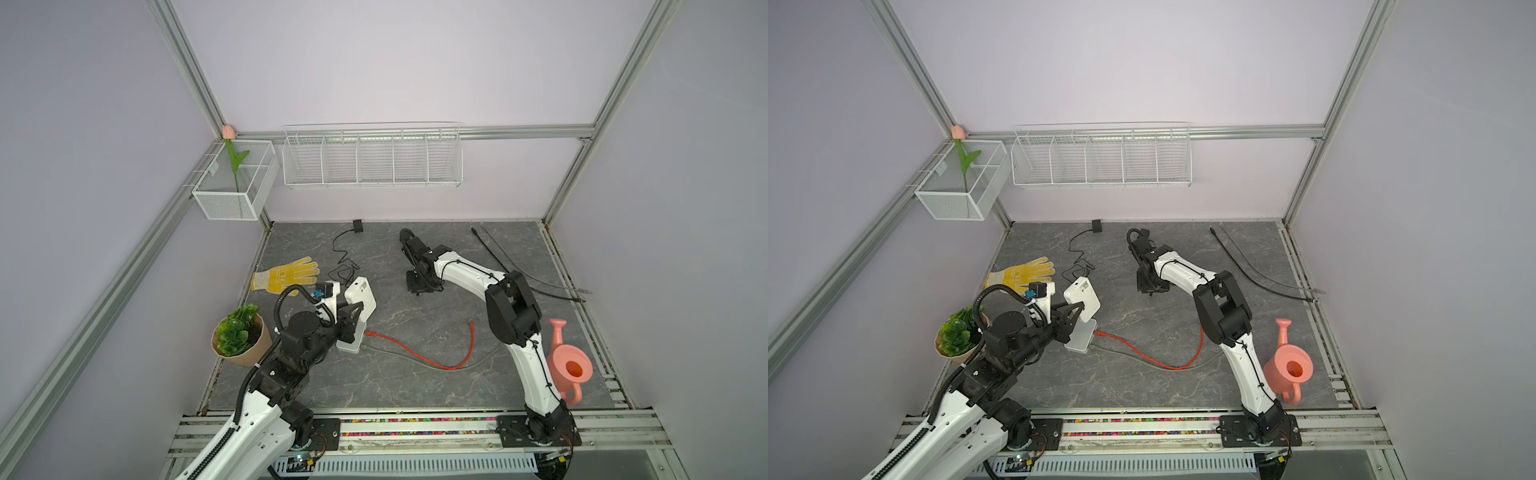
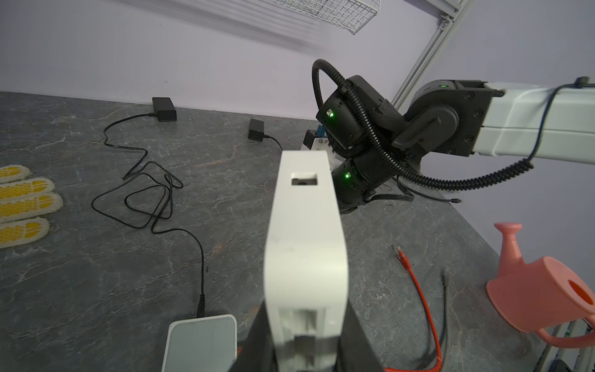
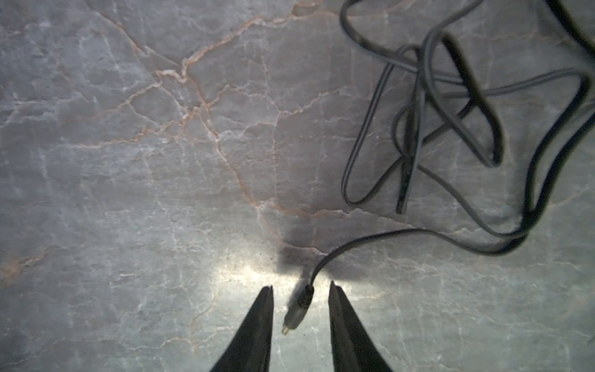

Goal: Insert the plug into the switch port
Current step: 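Pull the white device back with left gripper while right moves over black cable, then close the right gripper on the black cable's barrel plug and lift it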

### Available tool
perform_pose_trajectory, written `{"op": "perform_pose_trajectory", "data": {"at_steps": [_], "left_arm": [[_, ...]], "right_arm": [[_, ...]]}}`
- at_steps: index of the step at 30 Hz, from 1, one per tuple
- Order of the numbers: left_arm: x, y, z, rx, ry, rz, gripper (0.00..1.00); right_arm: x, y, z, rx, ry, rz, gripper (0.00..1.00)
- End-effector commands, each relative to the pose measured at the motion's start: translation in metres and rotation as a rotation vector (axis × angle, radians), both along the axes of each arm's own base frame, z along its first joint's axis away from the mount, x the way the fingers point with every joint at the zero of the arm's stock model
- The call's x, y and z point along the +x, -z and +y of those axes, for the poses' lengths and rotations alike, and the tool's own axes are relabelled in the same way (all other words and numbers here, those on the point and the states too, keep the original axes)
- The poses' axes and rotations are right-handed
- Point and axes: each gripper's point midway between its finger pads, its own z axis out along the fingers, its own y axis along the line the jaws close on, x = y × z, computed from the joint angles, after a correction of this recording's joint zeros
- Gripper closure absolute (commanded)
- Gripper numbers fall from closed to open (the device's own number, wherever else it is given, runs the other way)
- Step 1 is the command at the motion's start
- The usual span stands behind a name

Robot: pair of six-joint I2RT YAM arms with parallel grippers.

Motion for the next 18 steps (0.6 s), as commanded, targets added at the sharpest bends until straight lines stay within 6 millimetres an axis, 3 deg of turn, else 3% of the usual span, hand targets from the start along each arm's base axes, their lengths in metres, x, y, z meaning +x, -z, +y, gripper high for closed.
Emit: {"op": "perform_pose_trajectory", "data": {"at_steps": [1,8,15,18], "left_arm": [[0.002,-0.006,0.002,-0.012,-0.015,-0.017,1.0],[0.0,-0.007,0.001,-0.015,-0.008,-0.019,1.0],[-0.003,-0.015,0.005,-0.018,-0.014,-0.036,1.0],[-0.002,-0.015,0.006,-0.013,-0.018,-0.042,1.0]], "right_arm": [[-0.01,0.02,-0.004,-0.033,0.012,0.045,0.68],[-0.011,0.028,-0.005,-0.04,0.015,0.057,0.67],[-0.015,0.03,-0.006,-0.04,0.023,0.062,0.93],[-0.017,0.015,-0.001,-0.019,0.006,0.036,0.93]]}}
